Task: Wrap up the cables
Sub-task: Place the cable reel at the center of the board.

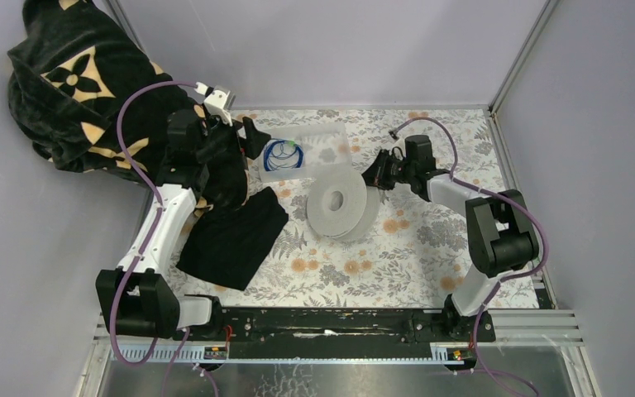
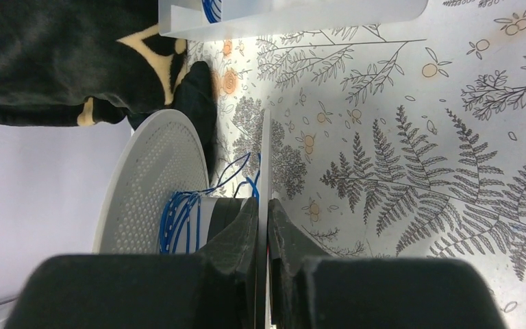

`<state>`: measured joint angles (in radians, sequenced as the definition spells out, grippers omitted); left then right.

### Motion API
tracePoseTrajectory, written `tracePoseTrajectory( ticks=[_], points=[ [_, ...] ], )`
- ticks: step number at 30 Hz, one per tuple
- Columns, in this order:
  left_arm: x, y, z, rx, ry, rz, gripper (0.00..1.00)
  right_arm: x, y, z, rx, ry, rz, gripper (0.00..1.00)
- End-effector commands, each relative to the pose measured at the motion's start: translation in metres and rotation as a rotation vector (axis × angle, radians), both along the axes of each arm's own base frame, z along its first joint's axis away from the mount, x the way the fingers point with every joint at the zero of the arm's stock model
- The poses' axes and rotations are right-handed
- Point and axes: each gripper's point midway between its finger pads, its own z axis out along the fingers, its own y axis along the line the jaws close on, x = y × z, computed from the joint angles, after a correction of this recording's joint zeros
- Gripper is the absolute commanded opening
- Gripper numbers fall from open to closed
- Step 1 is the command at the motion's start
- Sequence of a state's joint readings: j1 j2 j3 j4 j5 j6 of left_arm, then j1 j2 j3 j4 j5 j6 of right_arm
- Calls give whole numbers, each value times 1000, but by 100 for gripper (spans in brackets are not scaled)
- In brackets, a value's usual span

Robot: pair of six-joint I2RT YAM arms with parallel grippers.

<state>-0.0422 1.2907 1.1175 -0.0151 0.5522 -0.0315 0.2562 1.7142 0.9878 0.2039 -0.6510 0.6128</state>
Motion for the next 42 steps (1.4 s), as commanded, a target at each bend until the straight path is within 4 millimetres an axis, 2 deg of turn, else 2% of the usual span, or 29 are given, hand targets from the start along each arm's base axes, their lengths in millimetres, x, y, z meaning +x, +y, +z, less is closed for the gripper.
tracePoseTrajectory(
  ticks=[1,9,16,23,33,42],
  points=[
    [-3,3,8,-11,-17,14,100,1,17,12,73,-29,48,0],
    [-7,-6,5,-42,-2,-36,100,-1,18,-3,69,-3,70,0],
    [-13,-15,2,-64,13,-93,100,-3,21,-8,77,16,96,19],
    [-15,-17,-1,-70,19,-113,100,-2,20,-13,78,30,106,30],
    [-21,-24,-5,-78,27,-165,100,8,8,-32,60,51,102,38],
    [-22,-25,-8,-83,32,-170,100,16,-8,-51,27,68,93,42]
  ],
)
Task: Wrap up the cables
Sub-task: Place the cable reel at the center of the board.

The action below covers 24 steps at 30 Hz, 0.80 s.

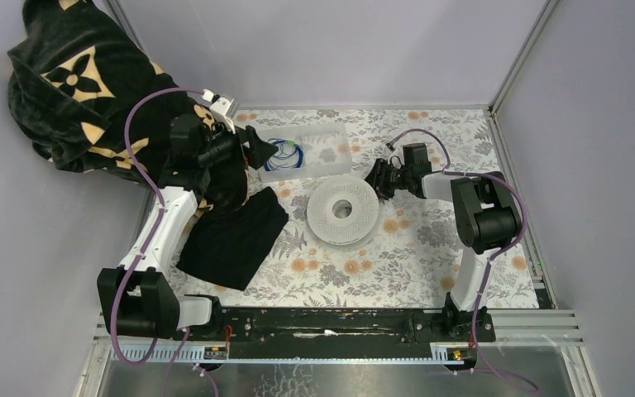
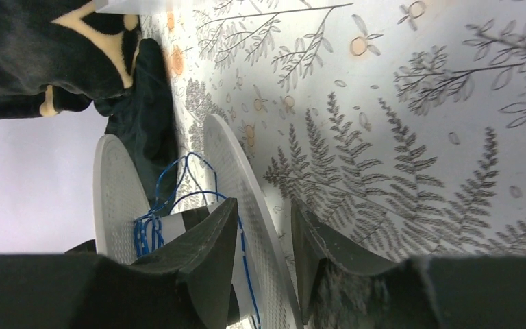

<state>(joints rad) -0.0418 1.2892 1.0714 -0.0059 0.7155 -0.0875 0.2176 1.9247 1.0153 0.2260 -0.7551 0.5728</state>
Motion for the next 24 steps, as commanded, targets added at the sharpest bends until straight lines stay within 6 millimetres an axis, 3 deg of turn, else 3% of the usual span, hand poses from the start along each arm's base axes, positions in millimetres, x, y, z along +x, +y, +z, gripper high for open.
tracePoseTrajectory(
  ticks=[1,15,19,24],
  points=[
    [0,-1,7,-12,-39,-18,100,16,-4,12,19,-70,32,43],
    [4,-2,-9,-18,5,-21,100,28,-27,-3,6,-50,11,54],
    [4,-5,-32,0,38,-47,100,33,-36,-1,-10,-59,-6,55],
    [-18,-21,-88,105,88,-152,100,42,-54,12,-43,-105,-40,55]
  ],
)
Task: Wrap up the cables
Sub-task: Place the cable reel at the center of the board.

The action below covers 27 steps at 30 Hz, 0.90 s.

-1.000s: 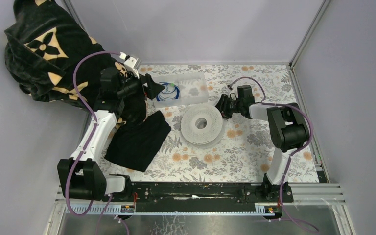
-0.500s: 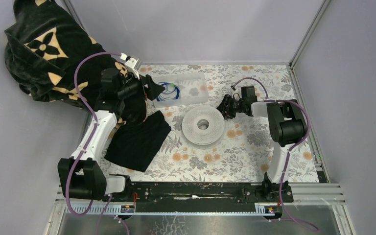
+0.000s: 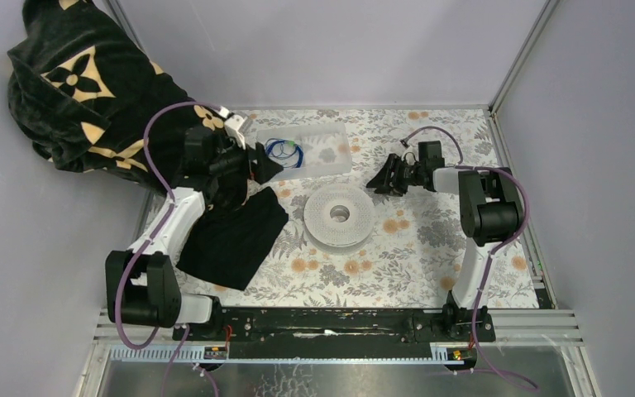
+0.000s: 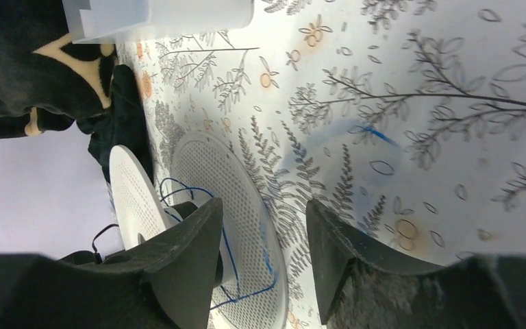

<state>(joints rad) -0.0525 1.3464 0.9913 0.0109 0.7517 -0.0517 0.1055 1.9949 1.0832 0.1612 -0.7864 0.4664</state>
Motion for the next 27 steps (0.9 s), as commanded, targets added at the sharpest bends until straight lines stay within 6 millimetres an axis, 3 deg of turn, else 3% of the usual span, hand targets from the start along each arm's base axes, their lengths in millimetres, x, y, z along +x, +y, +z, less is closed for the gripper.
tracePoseTrajectory(
  ticks=[1,4,8,27],
  points=[
    [-20,-17,-46,97,2,-125,100,18,-16,31,-20,-105,-10,56],
    [-30,-27,-65,111,33,-171,100,19,-22,42,-27,-133,-13,56],
    [-33,-36,-73,108,56,-203,98,17,-23,45,-35,-143,-8,56],
    [-34,-44,-73,110,56,-211,96,8,-32,24,-222,-122,-11,48]
  ],
)
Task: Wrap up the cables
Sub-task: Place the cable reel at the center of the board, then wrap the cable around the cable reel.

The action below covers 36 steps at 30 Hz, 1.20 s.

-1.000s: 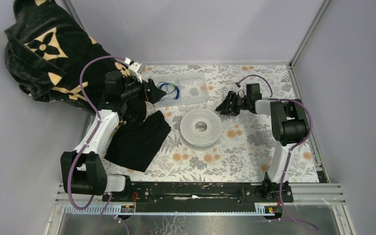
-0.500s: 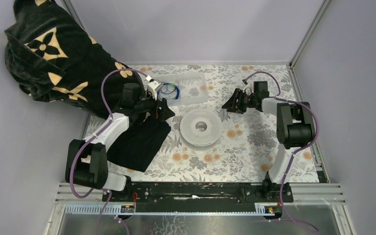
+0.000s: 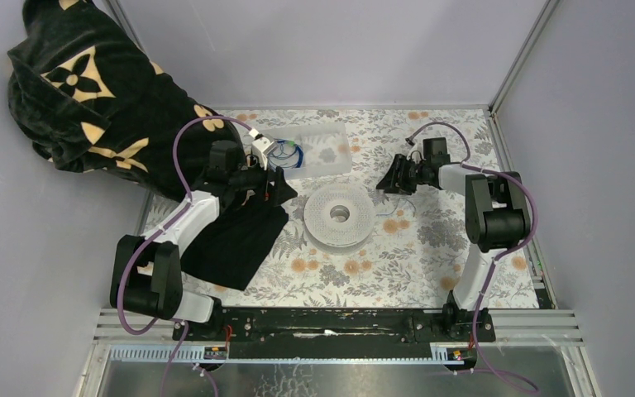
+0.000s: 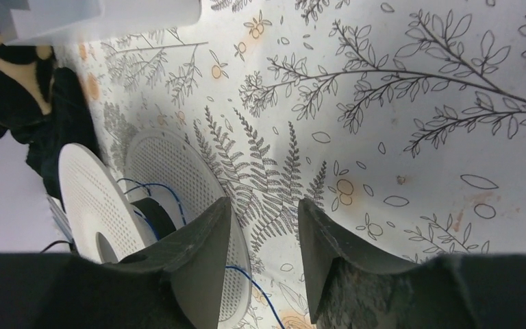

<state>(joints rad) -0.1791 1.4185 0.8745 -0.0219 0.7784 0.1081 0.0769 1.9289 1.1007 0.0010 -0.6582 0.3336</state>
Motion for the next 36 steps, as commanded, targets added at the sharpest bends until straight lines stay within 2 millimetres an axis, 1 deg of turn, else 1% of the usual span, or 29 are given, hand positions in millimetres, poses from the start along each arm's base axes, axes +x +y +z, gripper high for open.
tracePoseTrajectory(
  ticks=[1,2,4,5,7,9,11,15,17,20,23,26,30,31,32,33,36],
  points=[
    [4,-2,6,1,-44,-12,96,7,-2,28,-73,-106,32,48],
    [5,-2,6,2,-45,-13,96,5,-4,32,-88,-122,35,48],
    [6,-2,7,6,-49,-7,97,4,-8,49,-115,-171,40,49],
    [8,-1,7,9,-51,-6,97,2,-11,53,-136,-181,40,49],
    [10,-1,7,15,-61,-5,98,-3,-21,68,-190,-216,23,51],
    [13,0,8,25,-72,-2,99,-12,-31,77,-246,-223,3,52],
    [16,0,8,30,-79,-1,99,-23,-40,77,-294,-202,-10,52],
    [24,-3,11,18,-72,-3,99,-45,-49,65,-338,-136,-20,52],
    [27,-4,12,10,-62,-2,99,-51,-51,59,-346,-125,-24,52],
    [31,-4,13,8,-58,8,99,-58,-53,43,-353,-90,-35,52],
    [34,-3,13,16,-59,18,99,-65,-48,26,-329,-47,-26,51],
    [34,-2,11,19,-53,26,99,-65,-42,14,-320,-22,-10,50],
    [35,-2,8,23,-42,31,99,-59,-36,8,-309,-19,4,46],
    [35,-2,7,24,-39,32,99,-55,-36,10,-314,-32,2,45],
    [36,-2,6,25,-38,33,99,-53,-35,4,-317,-19,5,42],
    [36,-2,6,26,-34,33,99,-51,-35,2,-320,-16,6,38],
    [36,-2,6,28,-35,30,100,-44,-32,-2,-323,-12,12,31]
  ],
)
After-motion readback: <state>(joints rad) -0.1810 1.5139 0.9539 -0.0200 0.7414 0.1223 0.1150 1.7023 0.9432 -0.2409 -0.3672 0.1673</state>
